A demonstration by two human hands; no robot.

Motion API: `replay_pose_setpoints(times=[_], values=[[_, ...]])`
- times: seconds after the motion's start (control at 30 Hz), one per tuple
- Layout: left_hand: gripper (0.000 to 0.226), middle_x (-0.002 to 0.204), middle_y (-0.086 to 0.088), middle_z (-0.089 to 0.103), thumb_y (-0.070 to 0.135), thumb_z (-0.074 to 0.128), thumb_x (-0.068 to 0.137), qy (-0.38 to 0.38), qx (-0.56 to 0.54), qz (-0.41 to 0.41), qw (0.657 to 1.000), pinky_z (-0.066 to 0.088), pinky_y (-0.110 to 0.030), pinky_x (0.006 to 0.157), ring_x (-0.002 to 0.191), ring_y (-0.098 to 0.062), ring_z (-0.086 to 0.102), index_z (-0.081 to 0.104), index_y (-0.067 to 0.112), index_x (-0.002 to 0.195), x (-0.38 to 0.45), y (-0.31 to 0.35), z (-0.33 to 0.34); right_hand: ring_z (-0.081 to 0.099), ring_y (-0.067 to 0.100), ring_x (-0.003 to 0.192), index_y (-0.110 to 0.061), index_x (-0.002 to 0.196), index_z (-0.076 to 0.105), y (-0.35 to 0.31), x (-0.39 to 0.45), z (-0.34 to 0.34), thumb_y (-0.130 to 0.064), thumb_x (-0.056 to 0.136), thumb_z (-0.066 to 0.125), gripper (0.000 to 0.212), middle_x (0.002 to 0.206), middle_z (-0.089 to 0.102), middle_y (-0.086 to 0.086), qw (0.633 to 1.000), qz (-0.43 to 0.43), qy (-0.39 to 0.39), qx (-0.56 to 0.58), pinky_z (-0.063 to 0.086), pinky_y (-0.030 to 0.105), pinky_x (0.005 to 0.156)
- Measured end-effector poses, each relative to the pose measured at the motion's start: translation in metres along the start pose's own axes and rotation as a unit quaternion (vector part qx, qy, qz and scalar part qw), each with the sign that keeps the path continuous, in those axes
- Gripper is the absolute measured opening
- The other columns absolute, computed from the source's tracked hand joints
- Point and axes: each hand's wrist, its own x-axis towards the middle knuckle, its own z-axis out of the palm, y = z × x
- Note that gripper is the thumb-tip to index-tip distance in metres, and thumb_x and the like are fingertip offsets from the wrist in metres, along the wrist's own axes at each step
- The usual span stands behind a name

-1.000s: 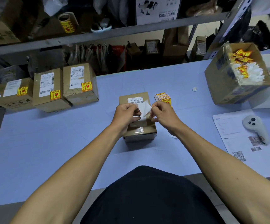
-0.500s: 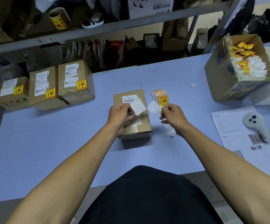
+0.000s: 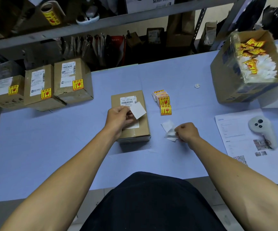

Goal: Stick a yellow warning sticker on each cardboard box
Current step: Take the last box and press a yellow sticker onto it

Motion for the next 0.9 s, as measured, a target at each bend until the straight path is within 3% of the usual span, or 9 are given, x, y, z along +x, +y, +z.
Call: replay_pose_setpoints(times=[0.13,0.23,0.33,0.53,0.73,0.9], values=[[0.019,0.080,-0.011,0.062,0.007,0.049,0.095,-0.001,-0.001,0.002,1.000,0.056,-0.022,0.059,0.071,-0.016,0.062,0.065,-0.003,0.095,-0.005,0.001,0.003,0.058,0.027,0.078,-0.007,0.078,0.070,-0.006,-0.009,0.000,-0.011,0.084,0.052,0.019,0.081,0.066,0.006,0.998,-0.033,0.029,-0.038,0.043,0.030,0.063],[0.019,0.079,-0.008,0.064,0.008,0.048,0.095,-0.005,-0.003,-0.003,1.000,0.059,-0.024,0.063,0.069,-0.014,0.064,0.066,0.001,0.093,-0.007,0.000,0.002,0.060,0.023,0.084,-0.018,0.082,0.065,-0.026,-0.026,0.005,-0.019,0.084,0.060,0.005,0.086,0.067,0.000,0.994,-0.078,0.069,-0.043,0.046,0.030,0.067],[0.020,0.079,-0.007,0.065,0.007,0.048,0.095,-0.006,-0.002,0.003,1.000,0.059,-0.025,0.064,0.068,-0.014,0.064,0.066,0.000,0.094,-0.011,-0.002,-0.001,0.060,0.020,0.080,-0.016,0.083,0.061,-0.049,-0.046,0.016,-0.024,0.084,0.063,0.008,0.079,0.065,-0.003,0.981,-0.177,0.076,-0.037,0.048,0.033,0.069],[0.020,0.083,-0.012,0.067,0.005,0.048,0.093,-0.008,-0.002,0.002,1.000,0.061,-0.030,0.070,0.073,-0.018,0.065,0.067,-0.001,0.093,-0.019,-0.008,-0.008,0.052,0.009,0.078,-0.022,0.093,0.062,-0.093,-0.096,0.043,-0.032,0.088,0.060,0.012,0.088,0.062,-0.009,0.909,-0.393,0.103,-0.096,0.038,0.029,0.063],[0.023,0.087,-0.011,0.073,0.003,0.049,0.091,-0.023,-0.034,-0.002,0.999,0.057,-0.028,0.060,0.064,-0.016,0.069,0.070,-0.003,0.096,-0.031,-0.008,-0.020,0.057,0.019,0.090,-0.021,0.092,0.062,-0.104,-0.109,0.065,-0.043,0.084,0.063,0.024,0.093,0.063,-0.001,0.882,-0.432,0.100,-0.158,0.048,0.035,0.068],[0.021,0.081,-0.011,0.069,0.001,0.047,0.092,-0.032,-0.058,0.004,0.998,0.060,-0.028,0.065,0.064,-0.014,0.068,0.067,-0.005,0.097,-0.034,-0.009,-0.031,0.059,0.020,0.090,-0.019,0.091,0.064,-0.107,-0.114,0.076,-0.034,0.087,0.060,0.016,0.093,0.066,-0.002,0.877,-0.433,0.119,-0.171,0.050,0.036,0.066]])
